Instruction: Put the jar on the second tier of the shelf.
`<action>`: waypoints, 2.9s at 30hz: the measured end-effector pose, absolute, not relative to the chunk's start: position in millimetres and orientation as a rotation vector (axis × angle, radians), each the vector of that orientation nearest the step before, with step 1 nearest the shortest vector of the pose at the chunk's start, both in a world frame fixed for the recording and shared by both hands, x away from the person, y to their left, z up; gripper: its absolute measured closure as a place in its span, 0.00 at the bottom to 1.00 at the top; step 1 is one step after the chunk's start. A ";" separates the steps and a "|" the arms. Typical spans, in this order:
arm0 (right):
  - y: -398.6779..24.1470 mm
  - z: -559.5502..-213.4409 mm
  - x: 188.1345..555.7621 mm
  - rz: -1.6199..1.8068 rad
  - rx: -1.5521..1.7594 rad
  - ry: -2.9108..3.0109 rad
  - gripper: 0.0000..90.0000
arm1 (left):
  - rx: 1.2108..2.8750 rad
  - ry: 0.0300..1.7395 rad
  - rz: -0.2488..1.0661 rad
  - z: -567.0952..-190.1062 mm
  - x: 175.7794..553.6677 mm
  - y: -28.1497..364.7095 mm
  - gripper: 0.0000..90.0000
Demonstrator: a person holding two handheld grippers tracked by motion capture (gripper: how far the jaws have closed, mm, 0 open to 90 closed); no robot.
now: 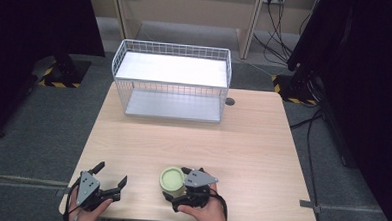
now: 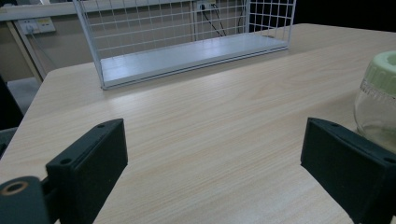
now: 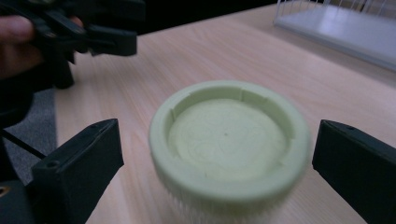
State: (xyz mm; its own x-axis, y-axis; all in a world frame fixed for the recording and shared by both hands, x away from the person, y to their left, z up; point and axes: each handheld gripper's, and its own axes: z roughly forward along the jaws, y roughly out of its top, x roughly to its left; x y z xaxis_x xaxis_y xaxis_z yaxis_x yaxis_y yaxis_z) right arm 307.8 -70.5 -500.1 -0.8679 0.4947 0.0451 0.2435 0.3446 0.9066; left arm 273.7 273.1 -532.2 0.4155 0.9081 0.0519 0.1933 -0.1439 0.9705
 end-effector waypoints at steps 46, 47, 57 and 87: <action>-63.1 -504.2 317.0 1.451 0.579 2.415 0.02 | 1.615 0.985 0.856 -532.2 273.0 272.7 0.08; -61.7 -504.2 318.1 1.450 0.575 2.416 0.02 | 1.615 0.984 0.857 -532.2 272.9 272.7 0.08; -47.3 -512.0 326.3 1.429 0.558 2.460 0.05 | 1.613 0.980 0.855 -532.3 272.8 273.0 0.08; -57.0 -482.7 324.2 1.528 0.575 2.264 0.12 | 1.611 0.979 0.850 -532.3 272.9 273.5 0.08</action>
